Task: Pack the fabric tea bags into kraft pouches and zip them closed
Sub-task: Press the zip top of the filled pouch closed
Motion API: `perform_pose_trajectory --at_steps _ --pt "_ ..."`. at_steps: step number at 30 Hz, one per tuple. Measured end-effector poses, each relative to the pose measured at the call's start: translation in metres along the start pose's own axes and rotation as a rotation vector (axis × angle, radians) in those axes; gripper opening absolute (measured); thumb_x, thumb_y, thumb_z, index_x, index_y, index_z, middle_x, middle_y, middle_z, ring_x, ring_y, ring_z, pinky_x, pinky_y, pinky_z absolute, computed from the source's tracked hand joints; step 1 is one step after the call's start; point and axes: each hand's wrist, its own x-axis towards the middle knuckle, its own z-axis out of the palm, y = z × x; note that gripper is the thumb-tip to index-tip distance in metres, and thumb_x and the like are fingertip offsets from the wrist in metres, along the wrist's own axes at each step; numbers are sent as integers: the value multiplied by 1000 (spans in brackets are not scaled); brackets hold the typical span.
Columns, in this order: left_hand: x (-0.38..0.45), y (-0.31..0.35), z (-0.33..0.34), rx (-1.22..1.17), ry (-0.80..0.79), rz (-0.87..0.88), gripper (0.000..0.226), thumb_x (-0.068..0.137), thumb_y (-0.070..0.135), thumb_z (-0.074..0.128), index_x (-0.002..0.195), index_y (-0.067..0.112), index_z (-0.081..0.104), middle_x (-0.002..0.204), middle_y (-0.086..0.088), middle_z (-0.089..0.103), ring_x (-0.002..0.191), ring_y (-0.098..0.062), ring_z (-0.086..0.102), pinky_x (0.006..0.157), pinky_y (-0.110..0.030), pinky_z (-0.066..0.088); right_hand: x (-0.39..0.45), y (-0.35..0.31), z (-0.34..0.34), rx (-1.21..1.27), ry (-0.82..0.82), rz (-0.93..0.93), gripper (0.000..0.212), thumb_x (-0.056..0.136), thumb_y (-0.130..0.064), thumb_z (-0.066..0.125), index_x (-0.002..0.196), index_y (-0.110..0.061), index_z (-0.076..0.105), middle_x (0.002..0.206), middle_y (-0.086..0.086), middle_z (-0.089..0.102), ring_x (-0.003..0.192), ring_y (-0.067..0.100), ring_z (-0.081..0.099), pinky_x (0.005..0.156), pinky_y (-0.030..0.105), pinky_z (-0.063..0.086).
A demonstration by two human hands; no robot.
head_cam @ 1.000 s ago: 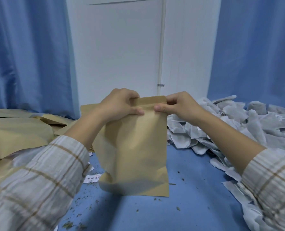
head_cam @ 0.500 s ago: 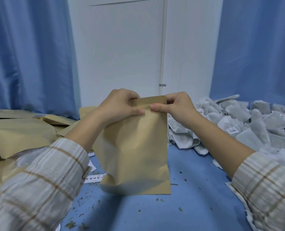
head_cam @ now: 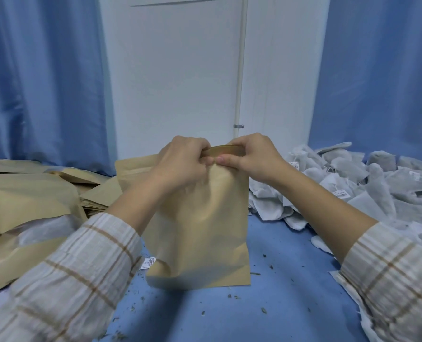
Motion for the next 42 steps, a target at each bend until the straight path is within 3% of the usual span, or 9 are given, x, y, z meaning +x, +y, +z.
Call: perform_pose_trajectory --at_steps 5,9,11,13,18,31,33,39,42 --pt "3 -7 -7 -76 -17 10 15 88 36 59 97 26 65 96 4 66 96 -18 55 81 -36 48 1 -2 -15 -32 -90 8 19 73 -42 74 75 -22 74 60 -8 61 58 0 51 49 12 36" --pt "-4 -40 -22 -78 -50 -101 29 74 52 71 96 36 61 98 10 62 98 -13 52 83 -33 46 1 11 -15 -59 -23 45 27 75 -37 74 88 -13 75 89 7 72 91 18 63 79 29 51" --pt "-10 -57 -28 -38 -94 -171 39 68 51 76 100 32 62 97 8 61 96 -15 52 81 -34 47 1 15 -20 -18 -55 90 21 74 -35 75 84 -17 76 81 -6 71 85 13 63 71 20 49" --pt "-13 -63 -28 -108 -79 -177 39 67 44 80 98 27 64 93 9 61 92 -13 52 75 -25 45 5 8 -25 -137 -112 87 11 74 -35 75 74 -24 72 69 -15 66 73 4 58 59 8 43" --pt "-10 -51 -26 -186 -46 -72 29 62 35 85 81 29 63 77 16 59 76 1 50 56 -5 34 21 -31 -8 -385 -209 -73 18 72 -44 74 82 -30 71 78 -11 69 78 7 62 70 23 50" --pt "-13 -51 -17 -131 49 -29 12 84 31 69 86 20 66 74 8 58 82 -17 52 61 -20 40 24 -41 12 -441 -250 -224 20 79 -36 69 66 -24 60 56 -9 51 56 6 46 50 20 34" --pt "-14 -49 -10 -81 75 -21 13 88 28 63 91 17 66 79 2 60 84 -21 53 67 -32 42 25 -41 17 -450 -225 -240 17 78 -31 70 69 -18 66 56 -5 53 56 9 45 55 25 38" --pt "-11 -50 -11 42 5 35 16 93 30 54 97 17 61 86 1 55 84 -19 46 65 -31 33 27 -36 21 -453 -224 -250 27 81 -36 67 83 -9 67 58 -2 48 63 14 46 88 41 44" --pt "-10 -51 -13 40 -91 65 14 94 26 51 99 16 58 90 0 56 87 -20 47 70 -33 38 28 -34 25 -490 -188 -337 20 81 -37 67 85 -18 69 67 -3 58 75 18 55 79 38 48"
